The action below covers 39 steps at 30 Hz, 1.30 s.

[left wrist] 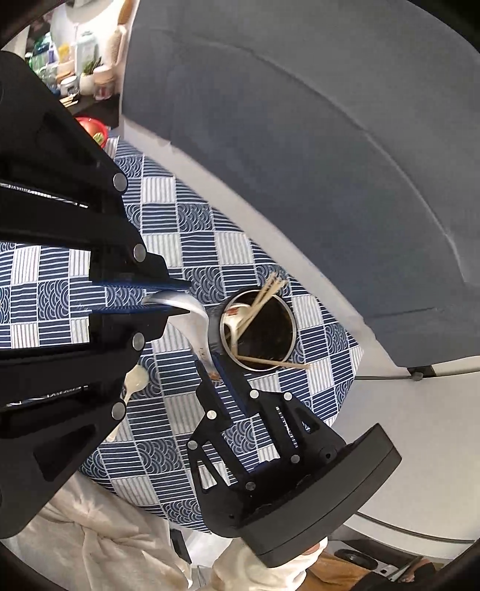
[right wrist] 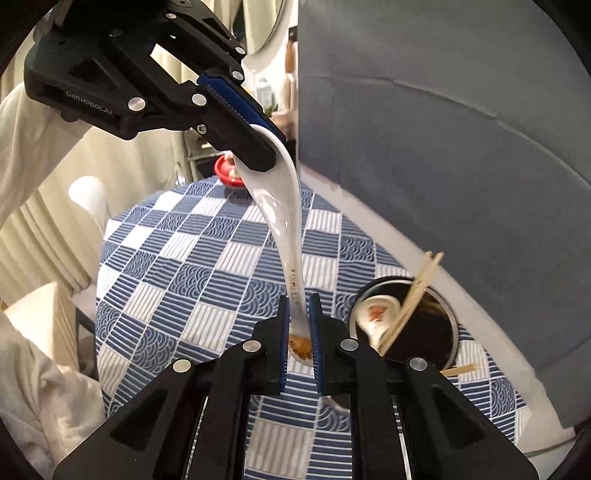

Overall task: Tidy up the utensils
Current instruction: 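Lift the labeled spoon with both tools over the black cup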

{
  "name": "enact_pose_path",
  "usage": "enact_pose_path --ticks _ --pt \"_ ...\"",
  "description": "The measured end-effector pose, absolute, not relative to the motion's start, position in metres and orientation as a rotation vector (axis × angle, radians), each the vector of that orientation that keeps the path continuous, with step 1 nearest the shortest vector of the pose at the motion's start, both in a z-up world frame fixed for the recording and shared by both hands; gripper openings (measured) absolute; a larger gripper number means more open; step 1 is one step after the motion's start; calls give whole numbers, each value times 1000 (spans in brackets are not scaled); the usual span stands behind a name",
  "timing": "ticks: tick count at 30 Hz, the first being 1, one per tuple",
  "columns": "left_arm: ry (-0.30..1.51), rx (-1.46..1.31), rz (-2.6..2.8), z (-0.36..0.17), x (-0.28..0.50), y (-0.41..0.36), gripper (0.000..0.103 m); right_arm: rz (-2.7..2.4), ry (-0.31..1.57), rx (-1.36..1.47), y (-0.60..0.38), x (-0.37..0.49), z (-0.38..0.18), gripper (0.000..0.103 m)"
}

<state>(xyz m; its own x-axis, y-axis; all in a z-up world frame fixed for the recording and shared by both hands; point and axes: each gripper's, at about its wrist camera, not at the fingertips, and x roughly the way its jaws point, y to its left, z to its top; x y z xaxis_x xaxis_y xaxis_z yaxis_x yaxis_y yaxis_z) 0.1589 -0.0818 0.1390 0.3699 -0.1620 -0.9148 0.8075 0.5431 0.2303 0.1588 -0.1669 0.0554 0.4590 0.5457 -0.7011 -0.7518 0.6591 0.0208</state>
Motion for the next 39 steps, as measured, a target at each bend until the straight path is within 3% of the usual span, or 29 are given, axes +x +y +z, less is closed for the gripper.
enact_pose_path --ticks 24,39 --pt "1143 803 -595 122 208 -145 11 945 724 -189 -223 219 28 11" --pt "1108 918 -578 139 216 -183 12 964 643 -120 -242 233 34 11"
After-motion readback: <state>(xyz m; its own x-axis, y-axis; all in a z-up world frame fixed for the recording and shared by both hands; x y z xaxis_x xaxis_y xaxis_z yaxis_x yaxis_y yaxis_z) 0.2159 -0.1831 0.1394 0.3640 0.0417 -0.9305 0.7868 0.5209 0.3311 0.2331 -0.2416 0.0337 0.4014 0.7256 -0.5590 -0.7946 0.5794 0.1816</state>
